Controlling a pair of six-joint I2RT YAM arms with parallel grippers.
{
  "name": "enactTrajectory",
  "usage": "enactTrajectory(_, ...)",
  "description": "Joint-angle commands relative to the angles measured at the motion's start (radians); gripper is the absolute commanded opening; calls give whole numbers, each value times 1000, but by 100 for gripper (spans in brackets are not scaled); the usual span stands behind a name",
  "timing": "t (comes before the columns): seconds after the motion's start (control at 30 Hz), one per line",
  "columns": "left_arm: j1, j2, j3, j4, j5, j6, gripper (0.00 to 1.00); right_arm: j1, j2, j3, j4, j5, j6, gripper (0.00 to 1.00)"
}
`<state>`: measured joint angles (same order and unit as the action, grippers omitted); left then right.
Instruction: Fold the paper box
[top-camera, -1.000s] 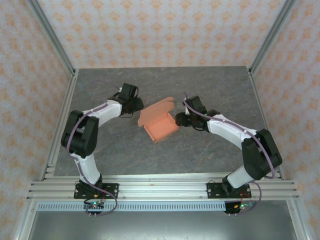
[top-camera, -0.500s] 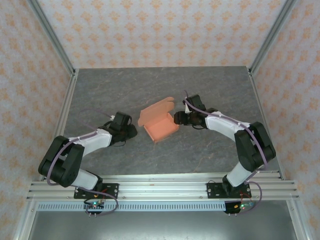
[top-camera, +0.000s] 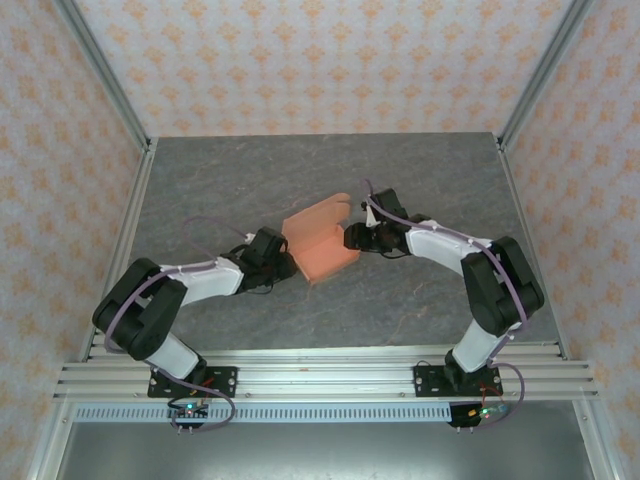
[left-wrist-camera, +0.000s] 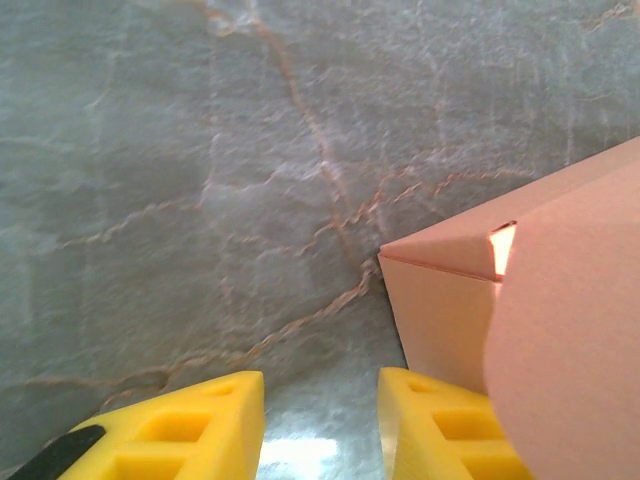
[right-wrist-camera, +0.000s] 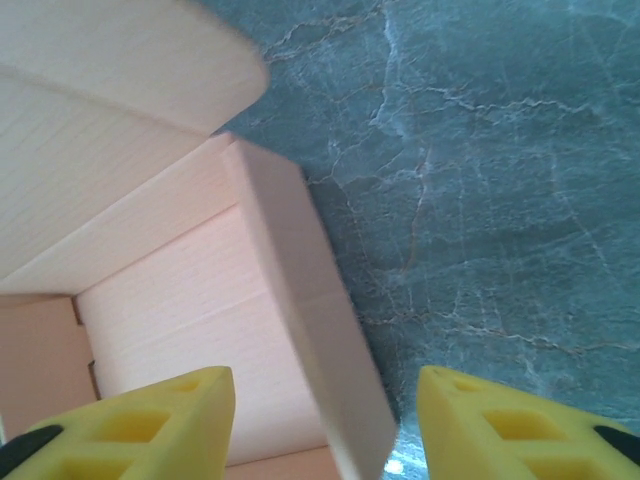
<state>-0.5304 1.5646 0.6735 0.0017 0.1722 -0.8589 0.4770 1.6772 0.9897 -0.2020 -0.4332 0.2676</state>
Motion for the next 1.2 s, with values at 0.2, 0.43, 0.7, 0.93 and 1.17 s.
enactTrajectory(0.2,-12,155,164,36,-12,57,34,-2,-2,-44,69,-29,54,41)
enactTrajectory(0.43,41,220,257,3,-22,101,34,-1,-16,-51,59,35,71,41)
enactTrajectory(0.7,83,225,275,-26,-38,156,34,-28,-63,-42,-13,120,61,55)
enactTrajectory(0.93,98,142,216,-37,-60,193,39,-85,-188,-56,-97,199,23,61)
enactTrajectory(1.17,100,16,154,-55,-75,229,46,-252,-182,-30,-212,303,14,64)
